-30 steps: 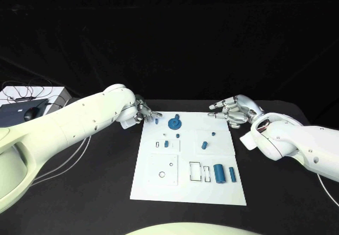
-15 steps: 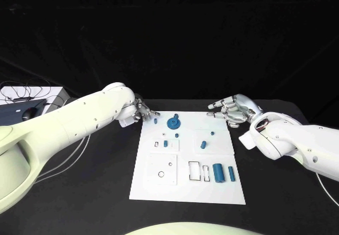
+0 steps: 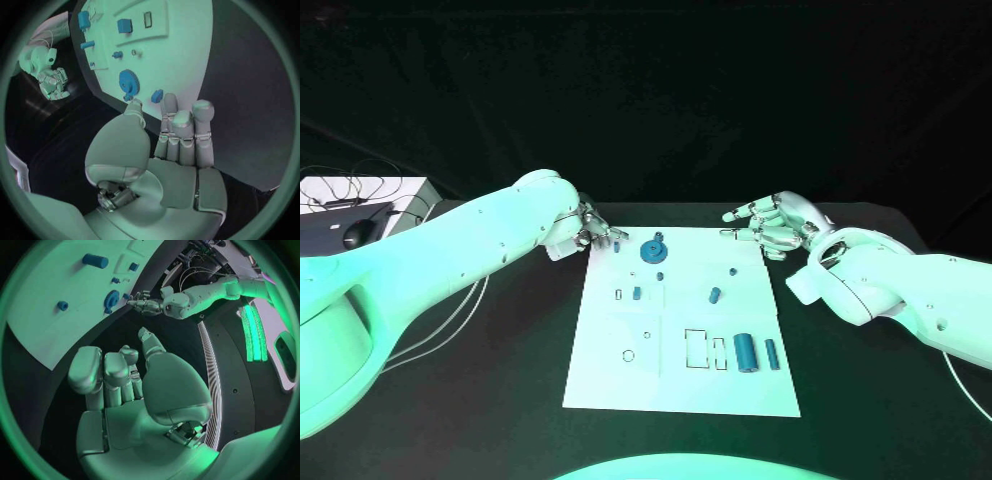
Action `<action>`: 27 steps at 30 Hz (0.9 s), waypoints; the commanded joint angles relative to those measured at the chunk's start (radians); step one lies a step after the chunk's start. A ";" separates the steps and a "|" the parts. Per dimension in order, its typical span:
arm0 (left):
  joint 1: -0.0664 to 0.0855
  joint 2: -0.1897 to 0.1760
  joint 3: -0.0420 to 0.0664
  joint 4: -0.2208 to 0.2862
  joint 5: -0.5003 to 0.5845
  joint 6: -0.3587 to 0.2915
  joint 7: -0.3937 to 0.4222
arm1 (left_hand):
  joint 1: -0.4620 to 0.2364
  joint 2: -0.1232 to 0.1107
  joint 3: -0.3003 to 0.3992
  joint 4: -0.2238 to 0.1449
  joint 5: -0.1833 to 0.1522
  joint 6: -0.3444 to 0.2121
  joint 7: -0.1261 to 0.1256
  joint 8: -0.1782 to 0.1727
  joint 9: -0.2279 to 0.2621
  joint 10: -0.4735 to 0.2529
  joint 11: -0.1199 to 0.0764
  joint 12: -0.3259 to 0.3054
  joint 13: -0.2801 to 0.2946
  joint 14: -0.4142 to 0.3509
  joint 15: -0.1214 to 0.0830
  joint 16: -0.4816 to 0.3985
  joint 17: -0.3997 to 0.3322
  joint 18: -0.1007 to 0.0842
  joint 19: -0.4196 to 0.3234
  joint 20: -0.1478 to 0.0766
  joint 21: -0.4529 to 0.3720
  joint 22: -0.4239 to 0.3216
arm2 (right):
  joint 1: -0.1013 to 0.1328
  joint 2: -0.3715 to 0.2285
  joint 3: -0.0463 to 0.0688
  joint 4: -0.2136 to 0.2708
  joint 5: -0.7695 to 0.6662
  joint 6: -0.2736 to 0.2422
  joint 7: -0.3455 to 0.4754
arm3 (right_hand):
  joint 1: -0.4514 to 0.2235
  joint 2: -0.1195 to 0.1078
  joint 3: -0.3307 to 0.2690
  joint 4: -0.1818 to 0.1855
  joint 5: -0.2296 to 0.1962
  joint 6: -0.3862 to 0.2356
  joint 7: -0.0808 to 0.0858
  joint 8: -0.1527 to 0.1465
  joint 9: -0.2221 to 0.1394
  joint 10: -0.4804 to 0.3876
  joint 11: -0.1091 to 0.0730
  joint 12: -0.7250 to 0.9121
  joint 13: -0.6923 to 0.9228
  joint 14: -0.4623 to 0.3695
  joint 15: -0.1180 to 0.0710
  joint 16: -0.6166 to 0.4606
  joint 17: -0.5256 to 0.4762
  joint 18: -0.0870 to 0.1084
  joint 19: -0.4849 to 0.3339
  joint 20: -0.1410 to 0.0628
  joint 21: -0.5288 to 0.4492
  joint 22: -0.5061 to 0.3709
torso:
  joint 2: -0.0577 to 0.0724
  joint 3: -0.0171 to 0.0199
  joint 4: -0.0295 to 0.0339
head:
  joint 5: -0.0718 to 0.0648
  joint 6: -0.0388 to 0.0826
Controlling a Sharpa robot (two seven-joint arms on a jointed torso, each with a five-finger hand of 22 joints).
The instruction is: Assemble the parts on the task board
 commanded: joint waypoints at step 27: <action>0.000 0.025 -0.005 -0.047 0.031 0.031 0.041 | 0.021 0.048 0.008 -0.057 0.004 0.002 0.004 -0.022 -0.002 -0.012 0.000 0.008 -0.004 -0.007 -0.001 0.008 -0.003 -0.004 0.003 0.001 -0.004 0.006 | 0.007 0.001 0.002 0.010 -0.003 -0.012 0.012 | -0.008 0.000 -0.002 -0.005 0.003 -0.001 0.009 0.002 0.001 -0.012 -0.001 -0.008 -0.004 0.001 -0.004 -0.009 -0.006 0.019 -0.009 -0.002 -0.015 0.129 | 0.000 0.0001 0.0008 | -0.009 -0.009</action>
